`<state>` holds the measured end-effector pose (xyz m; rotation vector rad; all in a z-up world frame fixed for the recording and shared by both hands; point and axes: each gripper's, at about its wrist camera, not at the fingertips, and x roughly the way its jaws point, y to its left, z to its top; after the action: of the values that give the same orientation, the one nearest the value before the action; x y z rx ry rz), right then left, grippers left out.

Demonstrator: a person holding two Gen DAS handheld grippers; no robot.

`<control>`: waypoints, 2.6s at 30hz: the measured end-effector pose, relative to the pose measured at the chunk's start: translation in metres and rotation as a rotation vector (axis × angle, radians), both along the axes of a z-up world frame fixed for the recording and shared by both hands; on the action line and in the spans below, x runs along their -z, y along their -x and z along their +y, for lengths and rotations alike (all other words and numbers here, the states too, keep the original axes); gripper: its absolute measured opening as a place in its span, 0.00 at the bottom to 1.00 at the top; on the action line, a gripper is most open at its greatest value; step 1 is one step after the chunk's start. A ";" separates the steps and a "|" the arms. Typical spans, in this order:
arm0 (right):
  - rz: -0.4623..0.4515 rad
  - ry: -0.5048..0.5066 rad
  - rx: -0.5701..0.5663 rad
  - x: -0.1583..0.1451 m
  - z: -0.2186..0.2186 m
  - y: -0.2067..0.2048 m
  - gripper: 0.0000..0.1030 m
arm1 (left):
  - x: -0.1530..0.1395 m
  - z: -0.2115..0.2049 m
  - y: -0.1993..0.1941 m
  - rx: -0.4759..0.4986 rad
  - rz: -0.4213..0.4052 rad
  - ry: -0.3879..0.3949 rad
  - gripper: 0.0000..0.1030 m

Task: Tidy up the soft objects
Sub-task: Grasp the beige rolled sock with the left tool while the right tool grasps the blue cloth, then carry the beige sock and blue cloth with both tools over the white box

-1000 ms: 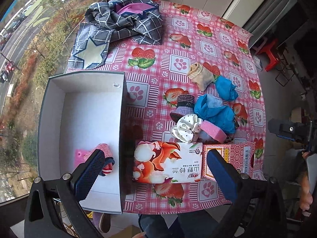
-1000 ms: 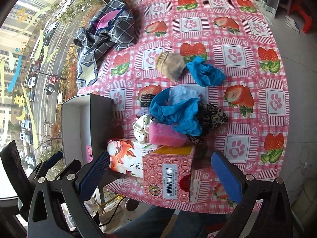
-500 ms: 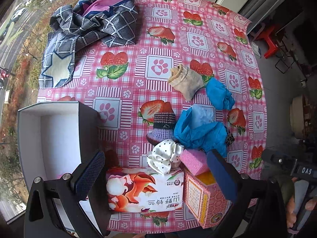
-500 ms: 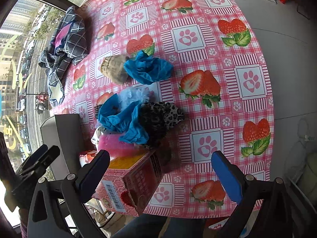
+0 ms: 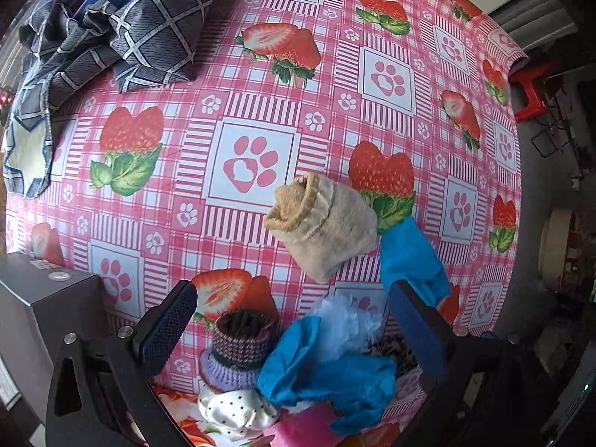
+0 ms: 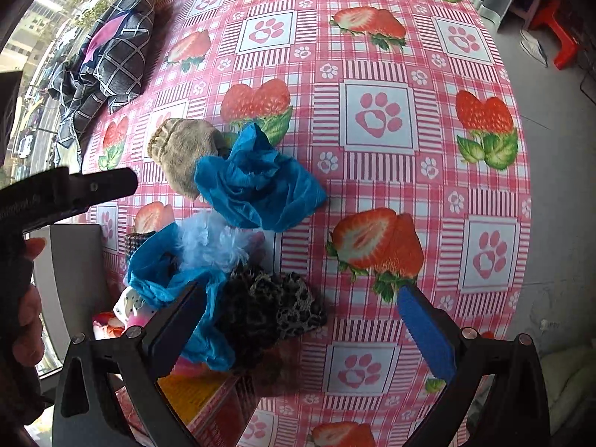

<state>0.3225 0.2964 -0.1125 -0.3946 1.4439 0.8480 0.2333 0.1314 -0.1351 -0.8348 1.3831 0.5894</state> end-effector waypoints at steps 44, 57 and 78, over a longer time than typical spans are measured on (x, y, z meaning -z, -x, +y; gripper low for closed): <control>0.004 -0.107 -0.025 -0.012 0.011 -0.016 0.39 | -0.026 0.002 0.036 -0.037 -0.103 -0.026 0.22; -0.006 -0.150 -0.007 -0.055 -0.025 0.033 0.39 | -0.088 -0.043 0.098 0.067 -0.143 -0.149 0.22; -0.045 -0.185 0.009 -0.114 -0.064 0.128 0.39 | -0.135 -0.124 0.190 0.247 -0.181 -0.209 0.22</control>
<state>0.1949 0.2328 0.0014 -0.2653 1.3127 0.9508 0.0435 0.0079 0.0002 -0.5264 1.2132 0.4462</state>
